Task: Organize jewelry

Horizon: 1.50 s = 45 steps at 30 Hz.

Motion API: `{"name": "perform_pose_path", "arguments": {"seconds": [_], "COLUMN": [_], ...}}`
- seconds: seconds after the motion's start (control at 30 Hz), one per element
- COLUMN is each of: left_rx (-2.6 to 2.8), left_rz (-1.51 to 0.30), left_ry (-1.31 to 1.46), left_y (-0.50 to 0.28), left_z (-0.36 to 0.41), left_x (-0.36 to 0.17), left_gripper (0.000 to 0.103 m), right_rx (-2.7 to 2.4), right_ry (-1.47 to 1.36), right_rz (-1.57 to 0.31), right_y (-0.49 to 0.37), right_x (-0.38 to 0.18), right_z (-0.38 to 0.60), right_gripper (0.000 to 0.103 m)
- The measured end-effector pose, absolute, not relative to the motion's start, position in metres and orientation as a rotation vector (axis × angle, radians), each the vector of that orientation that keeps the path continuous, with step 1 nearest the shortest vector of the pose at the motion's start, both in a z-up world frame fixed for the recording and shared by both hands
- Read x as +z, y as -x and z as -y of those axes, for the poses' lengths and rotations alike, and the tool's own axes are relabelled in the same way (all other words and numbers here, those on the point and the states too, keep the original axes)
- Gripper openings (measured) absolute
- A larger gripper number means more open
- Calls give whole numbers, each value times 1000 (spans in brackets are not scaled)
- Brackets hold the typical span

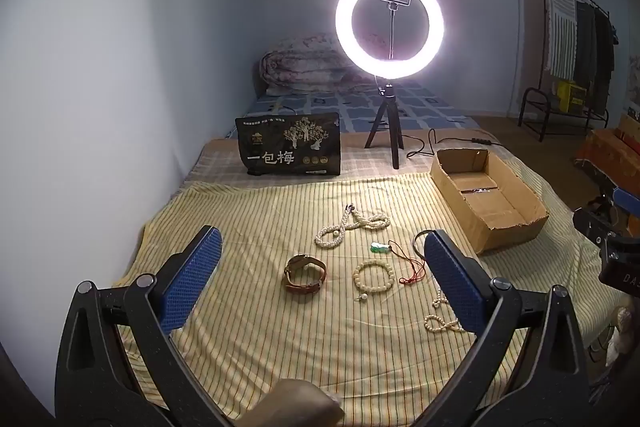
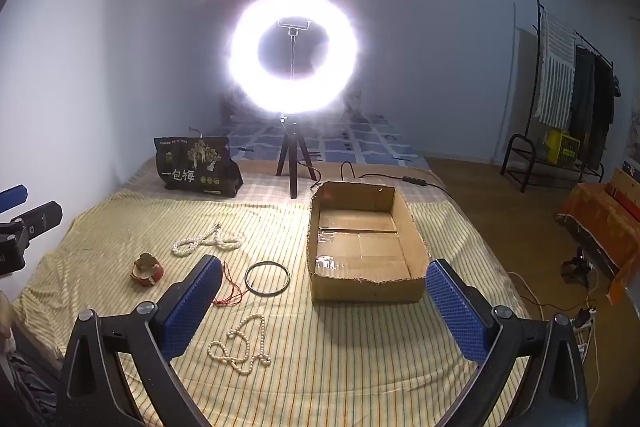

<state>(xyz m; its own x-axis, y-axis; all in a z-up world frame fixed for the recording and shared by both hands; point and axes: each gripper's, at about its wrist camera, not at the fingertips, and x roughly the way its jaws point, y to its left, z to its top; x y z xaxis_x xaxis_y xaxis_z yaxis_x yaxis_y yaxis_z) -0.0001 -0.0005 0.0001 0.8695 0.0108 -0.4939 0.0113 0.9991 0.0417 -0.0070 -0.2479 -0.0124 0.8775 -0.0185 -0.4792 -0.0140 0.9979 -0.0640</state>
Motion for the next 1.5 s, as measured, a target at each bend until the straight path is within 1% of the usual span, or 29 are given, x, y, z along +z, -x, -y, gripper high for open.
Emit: {"name": "perform_pose_path", "arguments": {"seconds": [0.73,1.03,1.5], "left_rx": [5,10,8], "left_rz": [-502,-498,-492], "left_ry": [-43,-34,-30], "left_y": [0,0,2], "left_z": [0,-4,-5], "left_x": [5,20,20], "left_gripper": [103,103,103], "right_rx": [8,11,12], "right_ry": [53,44,29], "right_rz": [-516,-525,-541], "right_y": [5,5,1], "right_x": [-14,-16,-17], "right_z": [249,250,250], "right_gripper": [103,103,103]}}
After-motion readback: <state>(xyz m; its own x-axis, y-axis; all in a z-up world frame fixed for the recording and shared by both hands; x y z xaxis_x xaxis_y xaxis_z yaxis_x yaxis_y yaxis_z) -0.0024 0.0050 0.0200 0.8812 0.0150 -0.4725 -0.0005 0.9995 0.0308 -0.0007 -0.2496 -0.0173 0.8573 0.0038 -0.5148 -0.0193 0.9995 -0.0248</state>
